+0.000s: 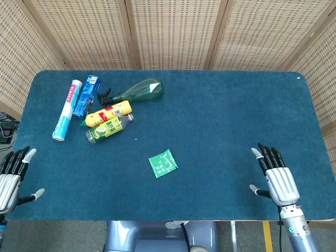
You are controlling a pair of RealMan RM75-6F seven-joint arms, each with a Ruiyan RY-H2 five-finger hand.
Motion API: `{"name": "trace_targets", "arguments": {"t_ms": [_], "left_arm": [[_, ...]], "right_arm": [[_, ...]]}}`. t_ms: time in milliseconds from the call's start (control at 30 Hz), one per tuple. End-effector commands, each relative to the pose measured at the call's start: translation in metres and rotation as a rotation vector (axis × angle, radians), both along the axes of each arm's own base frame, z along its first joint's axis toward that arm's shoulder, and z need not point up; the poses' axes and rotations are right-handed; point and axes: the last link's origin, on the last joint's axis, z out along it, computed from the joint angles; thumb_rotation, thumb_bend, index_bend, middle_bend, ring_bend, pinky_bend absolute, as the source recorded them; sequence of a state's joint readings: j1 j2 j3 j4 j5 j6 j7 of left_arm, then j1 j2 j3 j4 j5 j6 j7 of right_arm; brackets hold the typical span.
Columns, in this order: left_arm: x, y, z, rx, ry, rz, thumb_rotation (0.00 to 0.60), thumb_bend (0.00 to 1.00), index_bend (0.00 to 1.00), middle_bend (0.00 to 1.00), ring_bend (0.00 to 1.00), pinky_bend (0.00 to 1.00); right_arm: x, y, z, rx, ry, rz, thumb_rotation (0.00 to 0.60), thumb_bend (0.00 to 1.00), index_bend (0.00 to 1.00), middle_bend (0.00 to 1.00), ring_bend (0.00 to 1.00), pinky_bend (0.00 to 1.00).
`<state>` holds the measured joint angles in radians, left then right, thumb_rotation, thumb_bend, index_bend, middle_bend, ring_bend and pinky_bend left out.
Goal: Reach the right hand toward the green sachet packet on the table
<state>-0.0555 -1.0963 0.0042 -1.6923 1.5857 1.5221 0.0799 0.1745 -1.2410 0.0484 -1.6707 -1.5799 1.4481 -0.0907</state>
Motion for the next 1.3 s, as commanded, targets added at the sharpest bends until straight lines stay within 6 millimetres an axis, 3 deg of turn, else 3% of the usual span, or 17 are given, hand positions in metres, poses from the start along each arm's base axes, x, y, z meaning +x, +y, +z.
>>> {"name": "trace_targets", "arguments": {"t_ms": [33, 967, 1033, 1100, 1167, 1300], "left_arm": [[0.0, 0.0, -0.001, -0.003, 0.002, 0.001, 0.589, 0.1, 0.0, 0.0, 0.0, 0.0], [0.006, -0.003, 0.001, -0.008, 0.005, -0.023, 0.591, 0.1, 0.0, 0.0, 0.0, 0.0], [0.006, -0.003, 0.002, -0.002, 0.001, -0.021, 0.591, 0.1, 0.0, 0.0, 0.0, 0.0], [0.005, -0.003, 0.004, 0.005, -0.004, -0.019, 0.59, 0.1, 0.0, 0.0, 0.0, 0.0], [0.005, -0.004, 0.005, 0.009, -0.009, -0.017, 0.589, 0.1, 0.0, 0.0, 0.0, 0.0], [0.006, -0.004, 0.007, 0.013, -0.012, -0.024, 0.588, 0.1, 0.0, 0.0, 0.0, 0.0]], "right_arm": [[-0.001, 0.0, -0.001, 0.004, 0.003, -0.003, 0.6, 0.05, 0.0, 0.0, 0.0, 0.0], [0.004, 0.001, -0.003, 0.009, -0.022, 0.035, 0.6, 0.05, 0.0, 0.01, 0.0, 0.01], [0.006, 0.001, -0.004, 0.004, -0.03, 0.045, 0.6, 0.06, 0.0, 0.12, 0.09, 0.08], [0.01, -0.001, -0.006, -0.011, -0.035, 0.062, 0.6, 0.08, 0.01, 0.38, 0.35, 0.28], [0.016, -0.005, -0.009, -0.025, -0.038, 0.089, 0.6, 0.11, 0.04, 0.58, 0.57, 0.45], [0.033, -0.019, -0.025, 0.007, -0.002, 0.136, 0.6, 0.17, 0.06, 0.82, 0.82, 0.64]]}}
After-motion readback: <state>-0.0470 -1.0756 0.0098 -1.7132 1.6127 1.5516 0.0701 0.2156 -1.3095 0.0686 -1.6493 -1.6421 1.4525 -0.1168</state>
